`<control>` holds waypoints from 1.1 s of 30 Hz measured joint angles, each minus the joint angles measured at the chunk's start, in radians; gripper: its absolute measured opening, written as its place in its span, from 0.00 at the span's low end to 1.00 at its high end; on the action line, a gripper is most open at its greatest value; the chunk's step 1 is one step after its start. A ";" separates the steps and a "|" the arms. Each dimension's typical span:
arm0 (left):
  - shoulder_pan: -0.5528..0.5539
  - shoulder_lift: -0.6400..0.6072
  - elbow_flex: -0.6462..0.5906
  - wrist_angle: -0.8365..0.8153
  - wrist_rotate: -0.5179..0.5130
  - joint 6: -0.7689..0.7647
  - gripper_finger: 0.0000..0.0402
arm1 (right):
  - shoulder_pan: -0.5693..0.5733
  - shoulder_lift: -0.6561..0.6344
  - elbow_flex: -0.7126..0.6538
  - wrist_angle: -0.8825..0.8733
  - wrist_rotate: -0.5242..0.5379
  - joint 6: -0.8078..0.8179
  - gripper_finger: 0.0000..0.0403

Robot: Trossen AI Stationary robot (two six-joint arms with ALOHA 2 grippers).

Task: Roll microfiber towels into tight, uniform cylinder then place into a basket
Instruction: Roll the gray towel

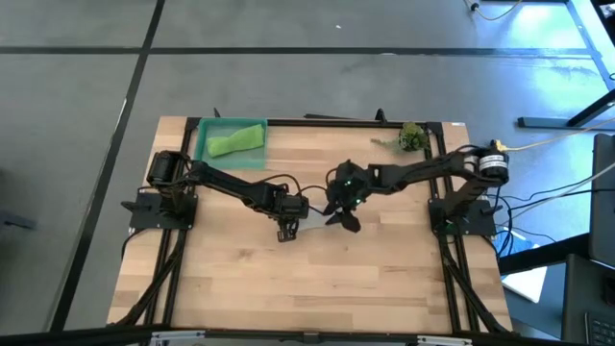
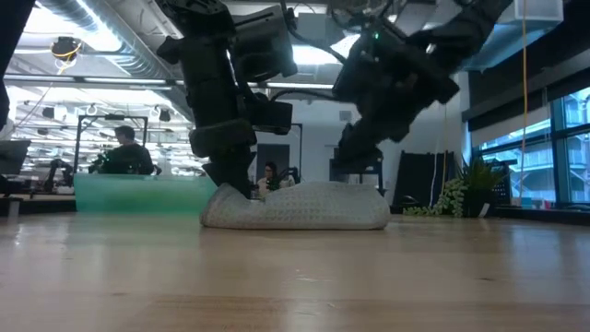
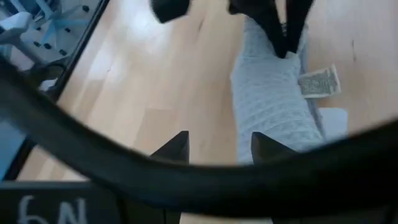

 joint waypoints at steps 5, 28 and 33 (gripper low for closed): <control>0.000 0.000 0.000 0.000 0.000 0.000 0.00 | -0.003 0.073 -0.022 0.072 0.026 -0.005 0.43; -0.027 -0.083 -0.004 -0.134 -0.149 -0.022 0.00 | -0.004 0.180 -0.019 0.108 0.147 -0.049 0.43; -0.027 -0.081 -0.004 -0.131 -0.154 -0.021 0.07 | -0.005 0.182 -0.020 0.133 0.127 -0.047 0.43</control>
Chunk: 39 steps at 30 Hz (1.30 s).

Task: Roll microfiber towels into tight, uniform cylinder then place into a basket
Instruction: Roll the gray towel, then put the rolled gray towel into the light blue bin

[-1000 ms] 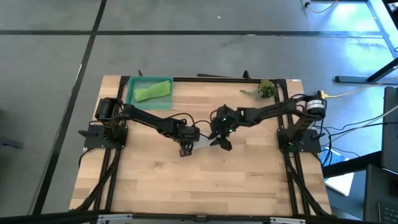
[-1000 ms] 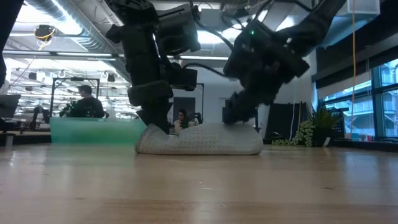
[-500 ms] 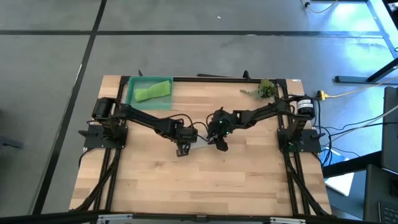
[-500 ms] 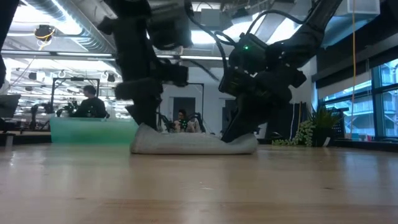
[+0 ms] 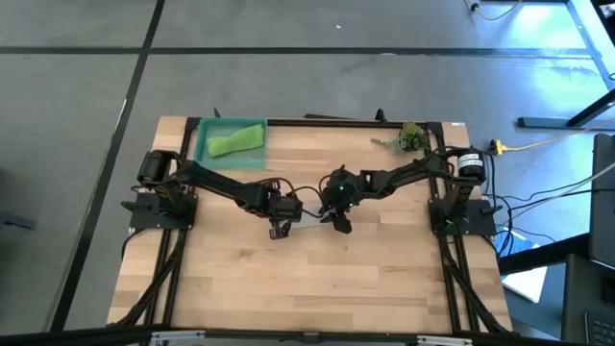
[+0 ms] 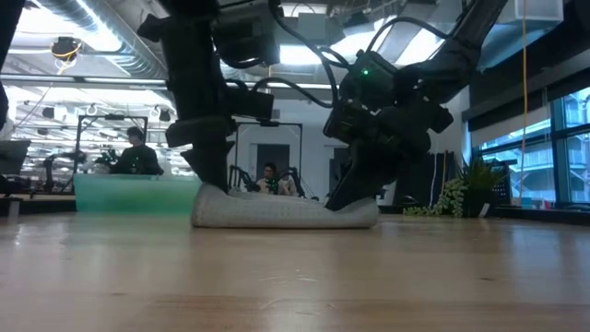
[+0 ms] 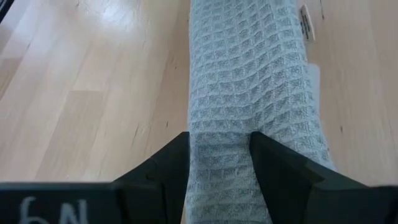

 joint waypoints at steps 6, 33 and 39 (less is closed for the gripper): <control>0.001 0.000 0.001 0.000 0.029 0.002 0.18 | 0.000 0.000 0.000 0.000 -0.007 0.001 0.43; -0.081 -0.171 0.003 0.006 -0.091 -0.081 0.25 | -0.005 0.000 -0.001 0.001 0.001 -0.007 0.43; -0.129 -0.140 0.004 0.061 -0.092 -0.103 0.25 | -0.005 0.001 -0.001 0.017 0.024 -0.082 0.43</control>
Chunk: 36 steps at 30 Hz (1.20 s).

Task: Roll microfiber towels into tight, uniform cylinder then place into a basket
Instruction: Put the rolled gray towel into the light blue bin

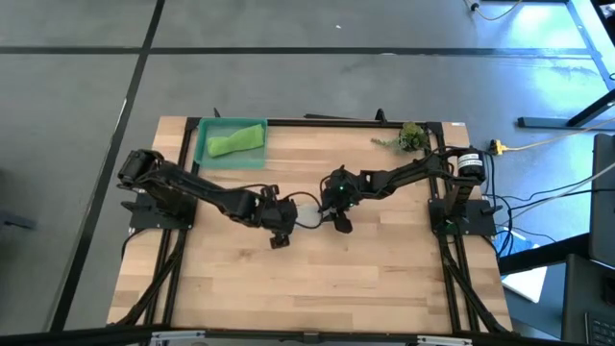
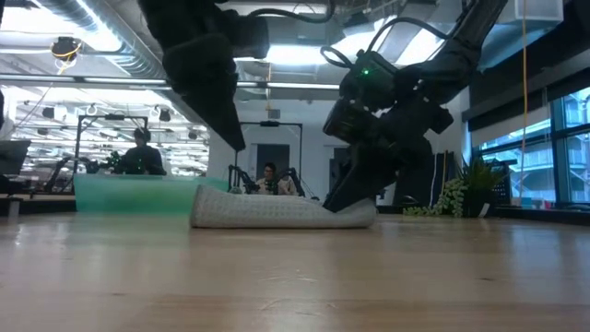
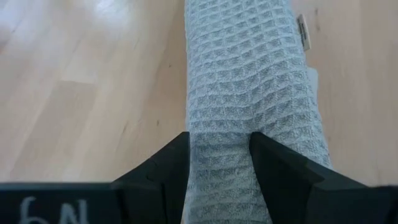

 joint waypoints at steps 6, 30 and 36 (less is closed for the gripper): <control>-0.015 0.012 0.001 0.028 -0.008 -0.001 0.25 | 0.000 0.001 -0.001 0.026 0.013 0.000 0.43; -0.101 0.014 0.000 -0.062 -0.042 -0.136 0.25 | -0.001 0.001 -0.001 0.033 0.009 -0.002 0.43; -0.095 0.014 0.000 -0.061 -0.042 -0.159 0.25 | -0.001 0.001 0.000 0.033 0.009 -0.002 0.43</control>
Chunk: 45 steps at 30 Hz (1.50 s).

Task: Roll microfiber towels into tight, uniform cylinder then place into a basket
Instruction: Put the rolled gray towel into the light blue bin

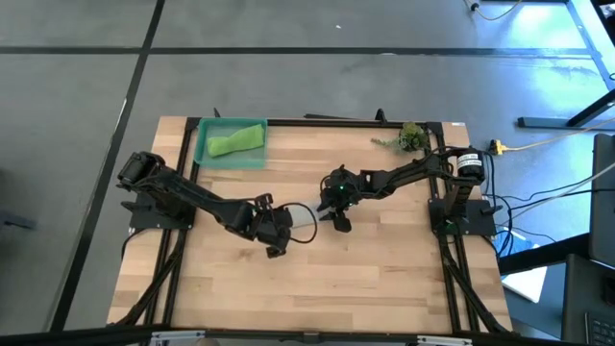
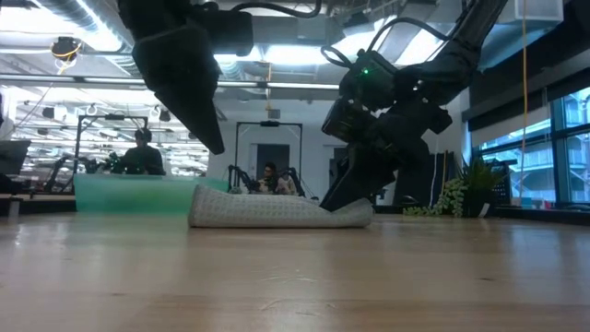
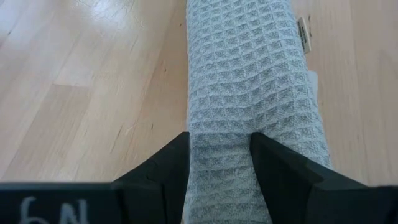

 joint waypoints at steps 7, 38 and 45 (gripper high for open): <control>0.012 0.000 0.000 0.002 0.000 -0.006 0.25 | 0.000 0.000 0.000 0.000 -0.001 0.000 0.43; 0.122 0.069 0.000 0.092 0.066 0.132 0.97 | 0.000 -0.002 0.001 0.026 0.000 0.003 0.43; 0.160 0.069 0.000 0.124 0.082 0.205 0.99 | 0.000 -0.002 0.001 0.033 0.000 0.003 0.43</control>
